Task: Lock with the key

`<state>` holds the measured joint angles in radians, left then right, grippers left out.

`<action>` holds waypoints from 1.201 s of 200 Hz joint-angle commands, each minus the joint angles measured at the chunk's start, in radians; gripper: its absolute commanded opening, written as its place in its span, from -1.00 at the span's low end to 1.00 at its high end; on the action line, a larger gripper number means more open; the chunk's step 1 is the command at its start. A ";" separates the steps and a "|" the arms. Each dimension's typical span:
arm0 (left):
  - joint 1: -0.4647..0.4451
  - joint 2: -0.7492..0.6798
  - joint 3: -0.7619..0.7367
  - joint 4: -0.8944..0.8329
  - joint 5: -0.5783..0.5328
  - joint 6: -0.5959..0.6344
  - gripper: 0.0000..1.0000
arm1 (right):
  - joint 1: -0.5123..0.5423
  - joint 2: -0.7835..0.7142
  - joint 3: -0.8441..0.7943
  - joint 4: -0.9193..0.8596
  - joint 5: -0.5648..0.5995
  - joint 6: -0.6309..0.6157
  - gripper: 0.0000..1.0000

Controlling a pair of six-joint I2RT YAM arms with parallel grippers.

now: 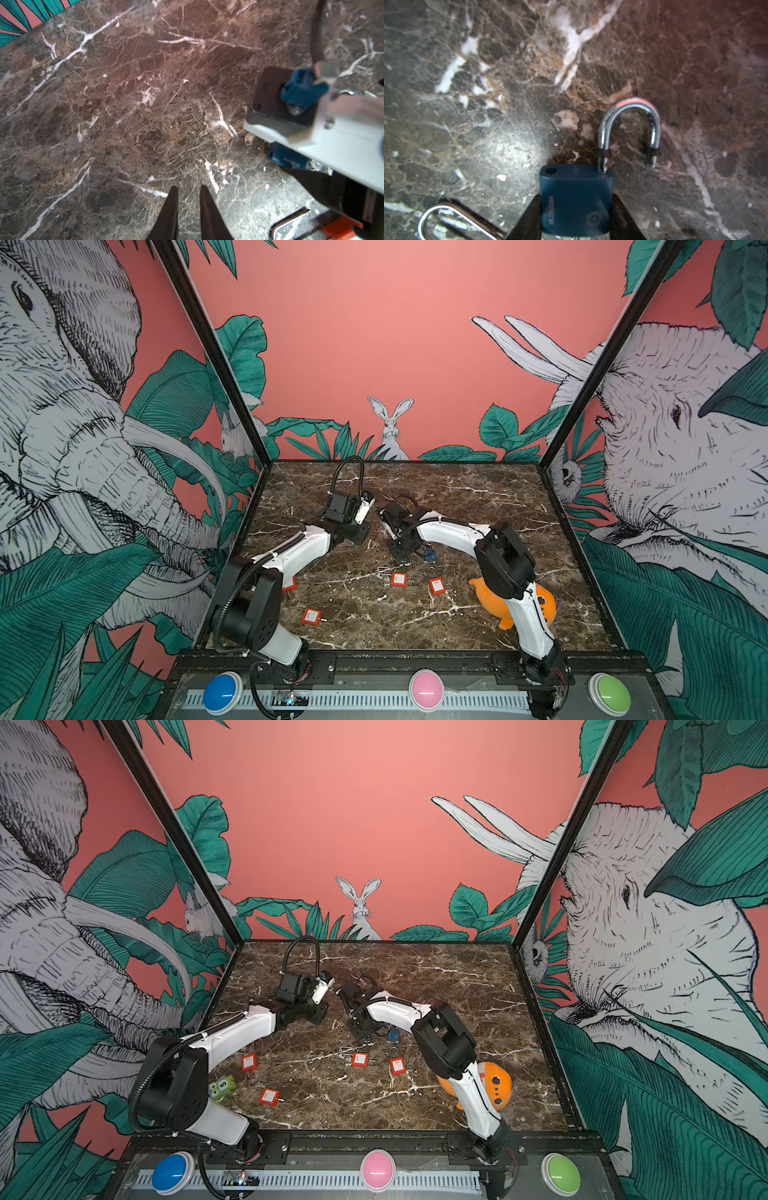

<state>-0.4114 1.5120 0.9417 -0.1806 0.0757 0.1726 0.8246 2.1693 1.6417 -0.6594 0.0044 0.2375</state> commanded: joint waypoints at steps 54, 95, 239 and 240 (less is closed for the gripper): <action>0.023 -0.211 -0.165 0.253 0.298 0.118 -0.53 | -0.036 -0.383 -0.348 0.371 -0.039 -0.482 -0.42; 0.033 -0.274 -0.241 0.363 0.629 0.226 -0.47 | -0.106 -0.558 -0.491 0.465 -0.233 -0.627 -0.42; 0.033 -0.109 -0.069 0.205 0.864 0.406 -0.04 | -0.137 -0.749 -0.585 0.430 -0.384 -0.808 -0.48; 0.033 -0.108 -0.068 0.205 0.864 0.405 -0.04 | -0.138 -0.749 -0.583 0.430 -0.384 -0.810 -0.49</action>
<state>-0.3843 1.3888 0.8322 0.0555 0.8993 0.5488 0.6891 1.4479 1.0481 -0.2680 -0.3374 -0.5350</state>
